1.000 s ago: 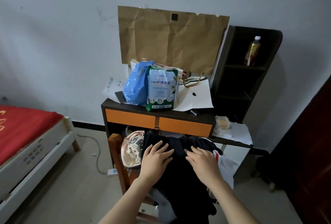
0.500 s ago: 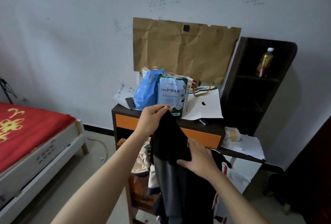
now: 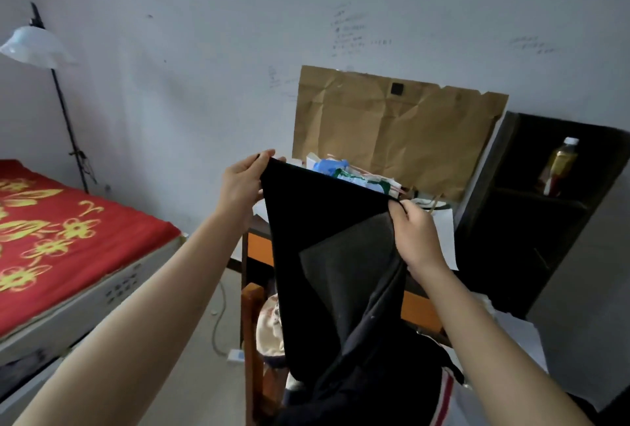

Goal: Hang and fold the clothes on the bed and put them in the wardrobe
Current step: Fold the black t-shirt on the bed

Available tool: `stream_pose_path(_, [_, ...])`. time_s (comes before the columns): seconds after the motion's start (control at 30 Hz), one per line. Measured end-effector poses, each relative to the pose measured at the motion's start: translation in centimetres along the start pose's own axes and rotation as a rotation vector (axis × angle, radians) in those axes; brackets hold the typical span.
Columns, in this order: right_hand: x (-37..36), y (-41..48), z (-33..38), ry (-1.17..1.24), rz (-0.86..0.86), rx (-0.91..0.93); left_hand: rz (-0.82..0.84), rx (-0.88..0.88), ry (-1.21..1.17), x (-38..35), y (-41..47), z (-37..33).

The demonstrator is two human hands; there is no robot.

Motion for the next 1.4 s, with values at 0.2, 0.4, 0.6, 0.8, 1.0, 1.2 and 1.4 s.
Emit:
stream_pose_path(0.2, [-4.0,4.0,5.1,0.239,0.126,0.140,-0.131,-0.150,-0.097,6.5,-0.8,-4.6])
stream_pose_path(0.4, [-11.8,5.1,9.7,0.380,0.296,0.272,-0.312,-0.329,-0.084,15.2,-5.6,-8.4])
stream_pose_path(0.6, [-21.5,3.9,15.7,0.559,0.468,0.350,-0.575,-0.441,0.012,23.5,-11.4,-12.4])
stream_pose_path(0.8, [-33.7,1.3,20.4,0.598,0.592,0.382,-0.773,-0.478,0.196,33.3,-15.2,-14.3])
stream_pose_path(1.0, [-46.6,-1.0,24.2,0.533,0.683,0.309,-0.809,-0.434,0.436,43.5,-15.6,-16.9])
stream_pose_path(1.2, [-56.5,-3.3,26.1,0.550,0.759,0.129,-0.886,-0.412,0.515,51.4,-13.9,-17.6])
stream_pose_path(1.4, [-65.1,-5.8,26.9,0.568,0.906,0.050,-1.012,-0.386,0.620,58.3,-11.4,-16.4])
Point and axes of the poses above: each hand's wrist, its own y-axis towards the middle knuckle, its own x-axis out of the back of the hand, z = x × y, the point moved 1 cm from there along y, towards the middle knuckle, and after that the axes turned 15 degrees about x, right-handed, at the moved point
